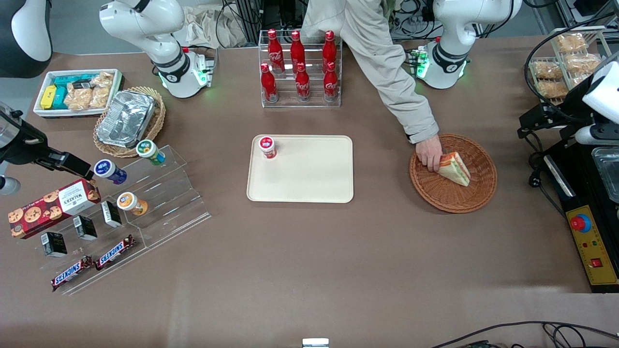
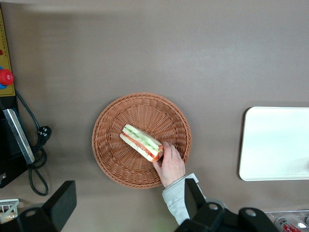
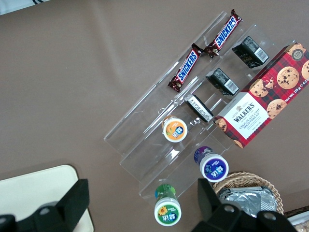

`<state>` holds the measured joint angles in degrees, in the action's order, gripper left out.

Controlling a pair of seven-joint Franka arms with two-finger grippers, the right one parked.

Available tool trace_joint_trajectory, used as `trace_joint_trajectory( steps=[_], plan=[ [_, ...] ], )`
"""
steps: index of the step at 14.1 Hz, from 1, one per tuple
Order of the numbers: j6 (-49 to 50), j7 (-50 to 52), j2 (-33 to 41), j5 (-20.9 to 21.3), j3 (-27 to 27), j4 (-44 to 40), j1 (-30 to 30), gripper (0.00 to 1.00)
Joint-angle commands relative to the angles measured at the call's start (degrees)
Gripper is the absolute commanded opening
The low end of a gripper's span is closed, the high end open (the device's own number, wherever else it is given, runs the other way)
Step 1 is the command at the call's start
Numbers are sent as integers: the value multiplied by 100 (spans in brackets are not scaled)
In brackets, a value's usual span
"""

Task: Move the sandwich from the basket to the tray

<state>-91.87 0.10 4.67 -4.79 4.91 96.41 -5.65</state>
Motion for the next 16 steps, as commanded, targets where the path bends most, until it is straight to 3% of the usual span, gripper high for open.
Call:
trace_joint_trajectory(
  steps=[1,10,12,16],
  plan=[
    [-6,78,-54,4,-7,-96,3,99],
    [-7,8,113,13,-7,271,-6,99],
    [-268,-1,489,13,-7,858,3,99],
    [-1831,113,1676,4,-16,3028,-6,99]
  ],
)
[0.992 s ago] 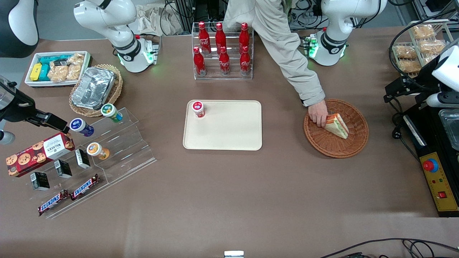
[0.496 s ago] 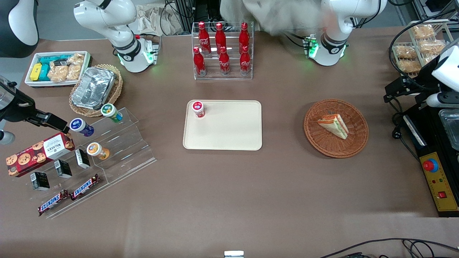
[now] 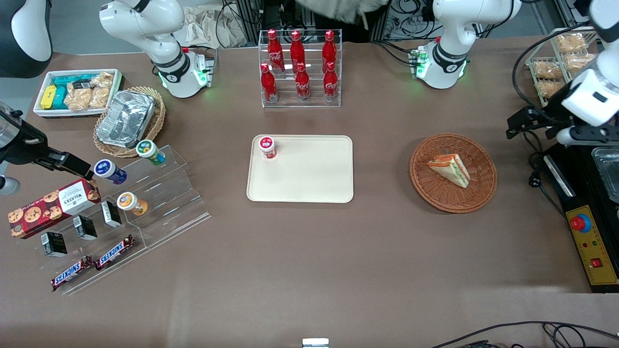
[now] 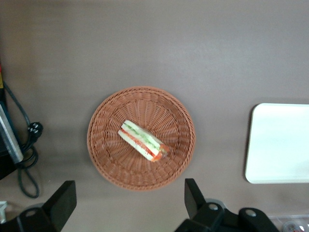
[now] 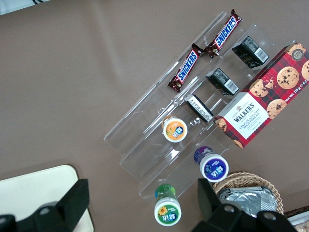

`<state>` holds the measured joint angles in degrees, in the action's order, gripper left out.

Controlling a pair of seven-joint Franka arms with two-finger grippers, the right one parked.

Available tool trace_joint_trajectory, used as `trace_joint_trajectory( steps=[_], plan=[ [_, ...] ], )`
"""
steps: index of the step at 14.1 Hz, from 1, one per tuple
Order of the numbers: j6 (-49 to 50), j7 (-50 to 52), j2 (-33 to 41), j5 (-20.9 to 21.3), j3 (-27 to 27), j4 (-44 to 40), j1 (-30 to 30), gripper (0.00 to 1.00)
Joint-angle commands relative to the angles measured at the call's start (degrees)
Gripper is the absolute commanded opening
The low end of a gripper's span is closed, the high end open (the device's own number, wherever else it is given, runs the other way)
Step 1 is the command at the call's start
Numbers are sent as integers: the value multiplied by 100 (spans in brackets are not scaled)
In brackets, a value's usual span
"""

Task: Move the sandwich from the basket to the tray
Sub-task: 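Move the left gripper down over the wrapped sandwich in the wicker basket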

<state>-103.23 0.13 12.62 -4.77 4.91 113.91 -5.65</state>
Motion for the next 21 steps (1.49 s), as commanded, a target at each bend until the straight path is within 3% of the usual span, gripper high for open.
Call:
trace_joint_trajectory(
  steps=[1,8,11,21],
  plan=[
    [-881,119,1048,2,-16,1596,-6,99],
    [-1084,1602,1199,81,-227,2688,2,99],
    [-1951,2533,1155,81,-297,3319,-15,99],
    [-3816,4529,-241,292,-421,3541,-85,99]
  ],
)
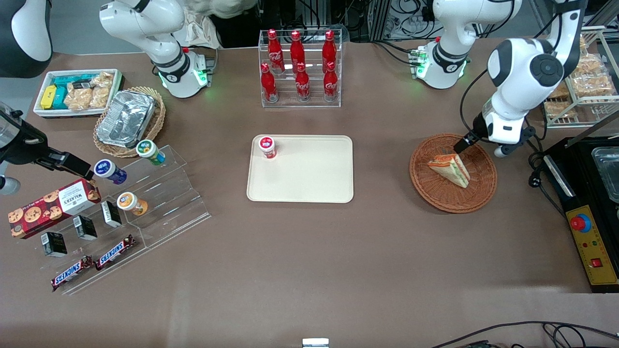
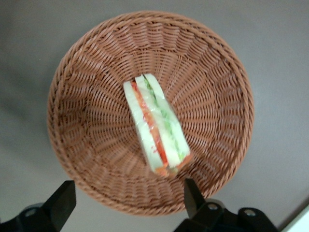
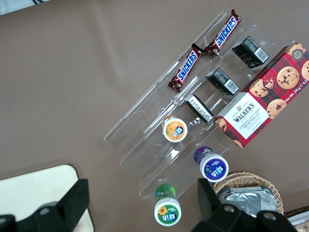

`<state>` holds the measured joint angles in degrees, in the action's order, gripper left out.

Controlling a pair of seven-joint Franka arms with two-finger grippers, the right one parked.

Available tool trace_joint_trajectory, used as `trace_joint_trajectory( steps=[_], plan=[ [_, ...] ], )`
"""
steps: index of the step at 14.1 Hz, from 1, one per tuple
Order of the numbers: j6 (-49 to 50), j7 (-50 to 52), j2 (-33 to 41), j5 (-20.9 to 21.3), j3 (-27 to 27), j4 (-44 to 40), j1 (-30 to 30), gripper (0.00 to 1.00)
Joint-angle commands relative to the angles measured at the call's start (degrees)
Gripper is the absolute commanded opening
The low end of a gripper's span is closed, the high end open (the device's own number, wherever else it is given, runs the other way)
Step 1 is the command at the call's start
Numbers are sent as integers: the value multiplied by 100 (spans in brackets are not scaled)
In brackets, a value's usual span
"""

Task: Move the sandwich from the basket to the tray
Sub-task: 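Move the left gripper down over the wrapped sandwich in the wicker basket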

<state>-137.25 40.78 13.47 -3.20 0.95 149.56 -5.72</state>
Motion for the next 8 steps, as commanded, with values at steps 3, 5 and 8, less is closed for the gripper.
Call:
trace_joint_trajectory(
  steps=[3,5,8],
  plan=[
    [-863,939,-722,126,-25,-32,-140,99],
    [-1118,1256,-977,126,-25,-32,-157,99],
    [-1409,1301,-1232,126,-25,3,-271,99]
  ],
)
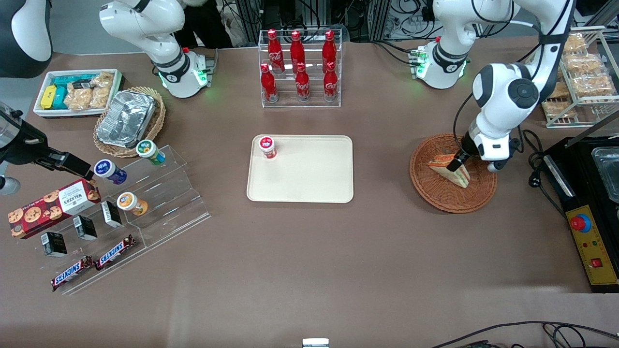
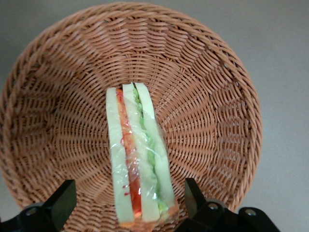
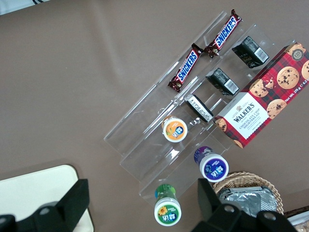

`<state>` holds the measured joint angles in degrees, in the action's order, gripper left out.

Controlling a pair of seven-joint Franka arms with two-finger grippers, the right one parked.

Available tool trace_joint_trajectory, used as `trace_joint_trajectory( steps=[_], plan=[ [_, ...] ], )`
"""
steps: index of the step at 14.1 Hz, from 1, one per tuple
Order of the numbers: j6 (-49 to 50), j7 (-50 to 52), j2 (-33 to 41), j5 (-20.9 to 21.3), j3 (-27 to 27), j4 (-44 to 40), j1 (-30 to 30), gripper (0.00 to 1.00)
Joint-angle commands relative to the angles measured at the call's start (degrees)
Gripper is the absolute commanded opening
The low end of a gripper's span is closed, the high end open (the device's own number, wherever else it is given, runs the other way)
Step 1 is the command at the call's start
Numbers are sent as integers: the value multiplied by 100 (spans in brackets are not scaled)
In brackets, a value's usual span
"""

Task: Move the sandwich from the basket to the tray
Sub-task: 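Close the left gripper on the sandwich and lift it from the basket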

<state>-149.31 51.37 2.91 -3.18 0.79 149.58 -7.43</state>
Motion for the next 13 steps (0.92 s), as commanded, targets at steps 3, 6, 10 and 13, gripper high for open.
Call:
trace_joint_trajectory(
  steps=[3,6,10,13],
  plan=[
    [-283,233,-186,125,0,71,-101,99],
    [-275,250,-125,125,8,97,-101,55],
    [6,259,138,125,26,19,-83,0],
    [1092,215,472,169,26,-454,-65,0]
  ],
)
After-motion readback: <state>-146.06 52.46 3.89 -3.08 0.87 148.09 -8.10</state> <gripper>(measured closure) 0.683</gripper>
